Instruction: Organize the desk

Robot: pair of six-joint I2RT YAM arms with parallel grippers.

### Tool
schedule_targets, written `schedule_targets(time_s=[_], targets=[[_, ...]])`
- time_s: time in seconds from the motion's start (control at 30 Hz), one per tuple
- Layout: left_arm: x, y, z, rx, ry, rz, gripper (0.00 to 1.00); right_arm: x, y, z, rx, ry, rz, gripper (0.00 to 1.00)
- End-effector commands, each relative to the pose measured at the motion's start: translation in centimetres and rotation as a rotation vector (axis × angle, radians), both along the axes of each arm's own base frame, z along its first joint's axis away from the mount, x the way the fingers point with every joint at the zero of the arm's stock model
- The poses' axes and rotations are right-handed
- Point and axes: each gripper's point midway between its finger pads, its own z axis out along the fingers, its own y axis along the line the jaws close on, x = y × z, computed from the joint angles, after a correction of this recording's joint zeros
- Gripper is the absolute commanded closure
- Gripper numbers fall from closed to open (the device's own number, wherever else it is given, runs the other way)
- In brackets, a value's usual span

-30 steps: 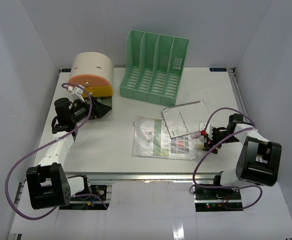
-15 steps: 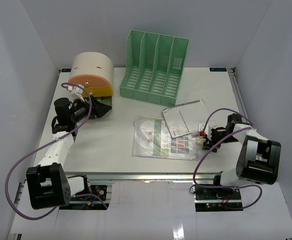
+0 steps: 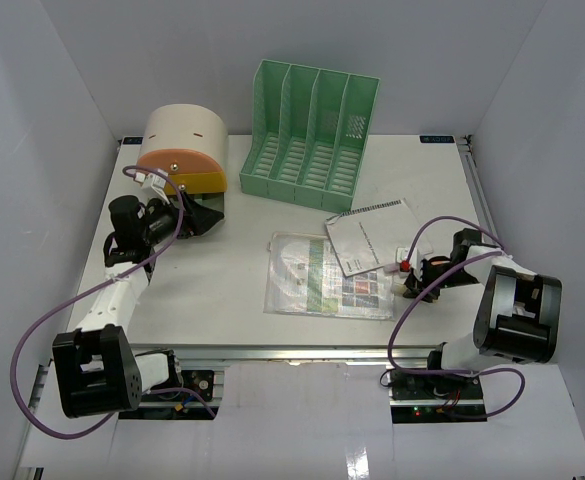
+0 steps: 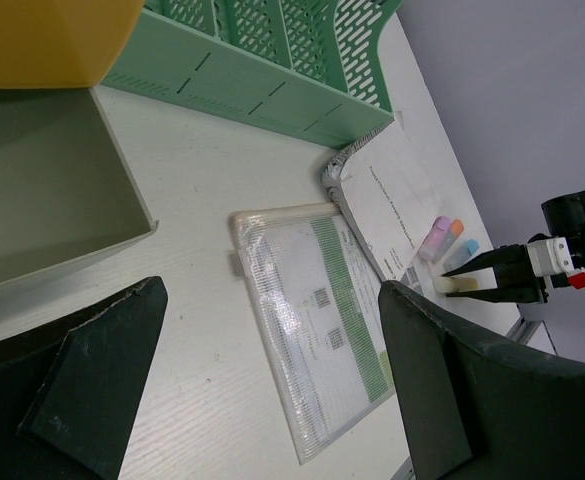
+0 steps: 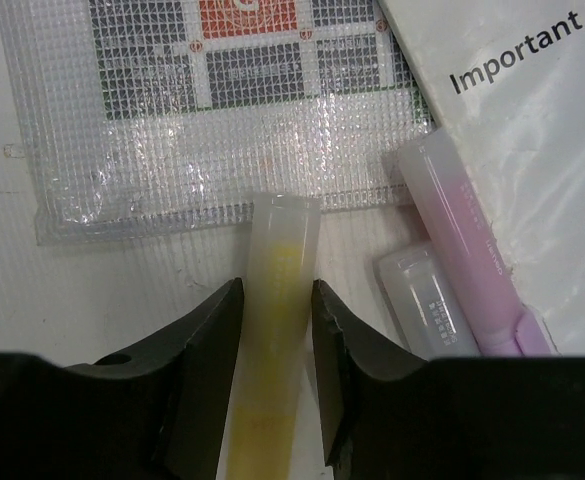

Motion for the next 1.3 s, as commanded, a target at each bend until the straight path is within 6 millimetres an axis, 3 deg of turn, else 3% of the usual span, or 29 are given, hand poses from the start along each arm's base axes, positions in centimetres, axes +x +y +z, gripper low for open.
schedule_targets(time_s=[0.0, 0.2, 0.33, 0.5, 0.7, 0.73, 0.8, 0.97, 1.13, 1.2, 1.27], targets=[[0.5, 0.8, 0.3, 0.022, 0.0, 0.048, 0.02, -2.2, -0.9, -2.4, -0.09, 0.097, 0.016, 0.67], [1.4, 3.2, -0.8, 0.1, 0.055, 0.188, 0.02, -0.9, -0.7, -0.3, -0.088, 0.07, -0.007, 0.8], [1.5, 5.1, -0.7, 0.154, 0.064, 0.303, 0.02, 0.7, 0.2, 3.3, -0.089, 0.017, -0.032, 0.86], [1.2, 6.4, 0.2, 0.203, 0.038, 0.375, 0.02, 4.0, 3.9, 8.8, -0.104, -0.095, -0.008, 0.88], [0.7, 9.0, 1.0, 0.282, 0.002, 0.512, 0.02, 7.9, 15.4, 12.2, -0.157, -0.232, 0.118, 0.92], [0.6, 9.2, 1.3, 0.289, -0.008, 0.526, 0.02, 8.8, 17.8, 13.9, -0.141, -0.271, 0.135, 0.92], [0.4, 10.0, 1.5, 0.313, -0.021, 0.565, 0.02, 9.8, 21.3, 14.0, -0.15, -0.26, 0.172, 0.92], [-0.7, 12.8, 3.3, 0.365, -0.077, 0.728, 0.02, 14.0, 33.7, 19.7, -0.044, -0.368, 0.178, 0.92], [-2.6, 15.7, 5.0, 0.382, -0.146, 0.916, 0.02, 15.3, 44.6, 25.9, 0.222, -0.48, 0.101, 0.92], [-3.1, 16.2, 5.5, 0.374, -0.171, 0.959, 0.04, 15.0, 47.1, 25.3, 0.293, -0.521, 0.074, 0.88], [-3.4, 16.7, 5.6, 0.379, -0.177, 0.989, 0.05, 14.1, 50.0, 27.2, 0.428, -0.62, 0.077, 0.87]])
